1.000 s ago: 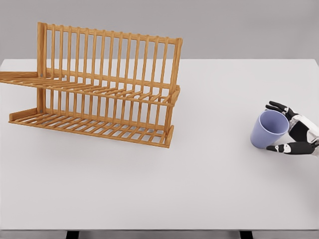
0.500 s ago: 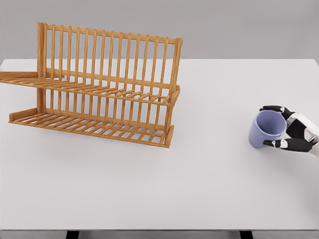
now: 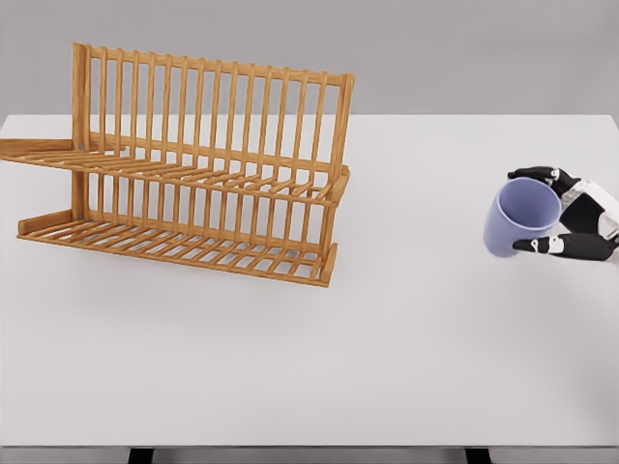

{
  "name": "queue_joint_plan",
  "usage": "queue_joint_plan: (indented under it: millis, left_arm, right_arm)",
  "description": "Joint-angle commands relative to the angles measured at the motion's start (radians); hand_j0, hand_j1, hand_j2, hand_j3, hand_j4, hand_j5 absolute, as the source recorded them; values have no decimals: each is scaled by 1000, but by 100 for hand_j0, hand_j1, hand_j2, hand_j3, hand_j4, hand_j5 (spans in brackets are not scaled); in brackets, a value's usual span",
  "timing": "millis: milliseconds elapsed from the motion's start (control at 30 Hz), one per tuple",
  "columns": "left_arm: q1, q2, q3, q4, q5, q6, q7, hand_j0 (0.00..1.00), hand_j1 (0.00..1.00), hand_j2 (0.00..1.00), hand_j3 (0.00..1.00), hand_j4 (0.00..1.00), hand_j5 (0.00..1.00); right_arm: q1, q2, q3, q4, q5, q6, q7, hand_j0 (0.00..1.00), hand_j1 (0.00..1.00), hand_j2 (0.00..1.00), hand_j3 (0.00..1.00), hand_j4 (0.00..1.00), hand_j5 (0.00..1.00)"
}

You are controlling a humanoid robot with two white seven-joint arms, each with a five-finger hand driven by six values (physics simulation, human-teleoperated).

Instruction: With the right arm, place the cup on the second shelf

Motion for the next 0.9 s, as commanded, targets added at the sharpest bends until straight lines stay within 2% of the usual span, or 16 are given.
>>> queue_joint_plan:
  millis: [0, 133, 300, 633, 867]
  left_arm:
    - [0, 0, 0, 0, 0, 0, 0, 100, 100, 100, 100, 100, 100]
    - [0, 0, 0, 0, 0, 0, 0, 100, 100, 100, 100, 100, 100]
    - [0, 0, 0, 0, 0, 0, 0, 100, 100, 100, 100, 100, 100]
    - [0, 0, 0, 0, 0, 0, 0, 100, 100, 100, 100, 100, 100]
    - [0, 0, 0, 0, 0, 0, 0, 100, 100, 100, 100, 100, 100]
  right_arm:
    - [-3, -1, -2, -14, -6, 6, 0, 75, 75, 75, 75, 75, 75]
    - [-37, 1, -2, -24, -6, 21, 0, 75, 75, 75, 75, 75, 75]
    - [-121, 70, 5, -35, -3, 95, 0, 74, 74, 74, 74, 74, 74]
    - [-173, 114, 12, -40, -3, 132, 0, 74, 74, 74, 74, 74, 74]
    - [-242, 197, 12, -43, 34, 186, 0, 74, 74, 74, 74, 74, 74]
